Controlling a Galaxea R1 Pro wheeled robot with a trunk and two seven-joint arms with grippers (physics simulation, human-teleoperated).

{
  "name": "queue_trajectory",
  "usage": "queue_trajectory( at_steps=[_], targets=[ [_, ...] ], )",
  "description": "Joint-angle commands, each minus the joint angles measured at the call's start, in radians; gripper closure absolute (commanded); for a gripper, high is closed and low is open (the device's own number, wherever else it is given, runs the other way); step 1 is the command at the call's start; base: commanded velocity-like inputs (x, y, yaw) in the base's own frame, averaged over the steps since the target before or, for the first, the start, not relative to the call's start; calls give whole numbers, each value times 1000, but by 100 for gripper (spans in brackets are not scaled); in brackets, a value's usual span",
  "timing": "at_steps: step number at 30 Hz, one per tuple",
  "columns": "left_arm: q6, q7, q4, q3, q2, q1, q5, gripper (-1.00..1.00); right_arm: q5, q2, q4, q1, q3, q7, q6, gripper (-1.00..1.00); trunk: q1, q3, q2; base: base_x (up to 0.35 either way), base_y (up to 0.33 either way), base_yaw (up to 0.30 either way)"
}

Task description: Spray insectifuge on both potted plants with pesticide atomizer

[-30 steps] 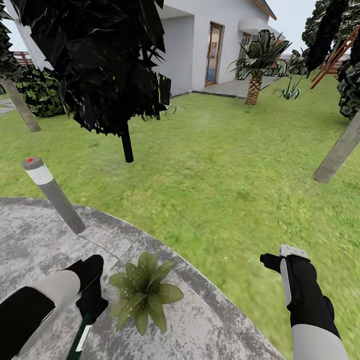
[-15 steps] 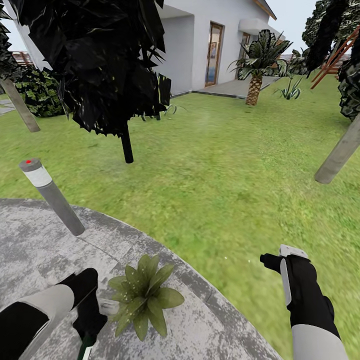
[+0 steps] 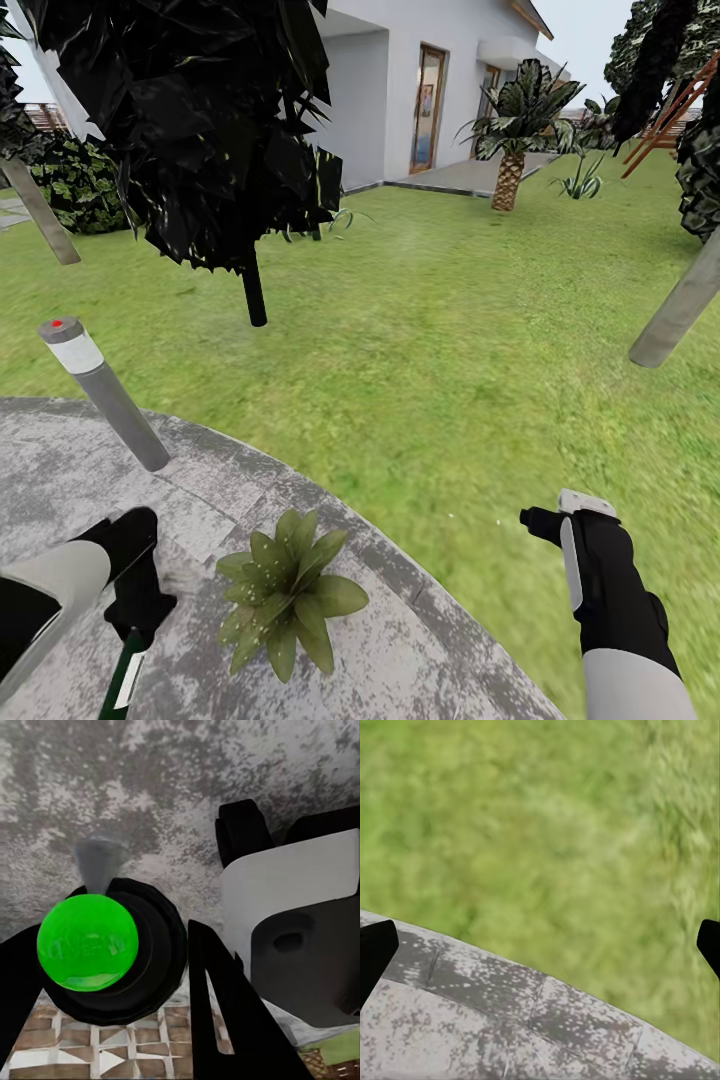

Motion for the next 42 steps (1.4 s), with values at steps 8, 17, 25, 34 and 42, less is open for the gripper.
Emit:
queue_trajectory(
  at_steps=[8, 17, 25, 34, 42],
  targets=[
    [5, -11, -4, 0, -2, 22, -9, 100, 5, 1, -1, -1, -1, 2, 3, -100, 0, -5, 0, 70, 0, 63],
    [5, -10, -2, 4, -8, 81, -8, 100, 5, 1, -1, -1, -1, 2, 3, -100, 0, -5, 0, 26, 0, 4],
    [5, -11, -4, 1, -9, 85, -8, 100, 5, 1, -1, -1, -1, 2, 3, -100, 0, -5, 0, 119, 0, 0],
    [6, -11, -2, -1, -8, 76, -11, 100, 5, 1, -1, -1, -1, 2, 3, -100, 0, -5, 0, 92, 0, 0],
    [7, -11, -2, -1, -8, -7, -11, 100, 5, 2, -1, -1, -1, 2, 3, -100, 0, -5, 0, 0, 0, 0]
  ],
)
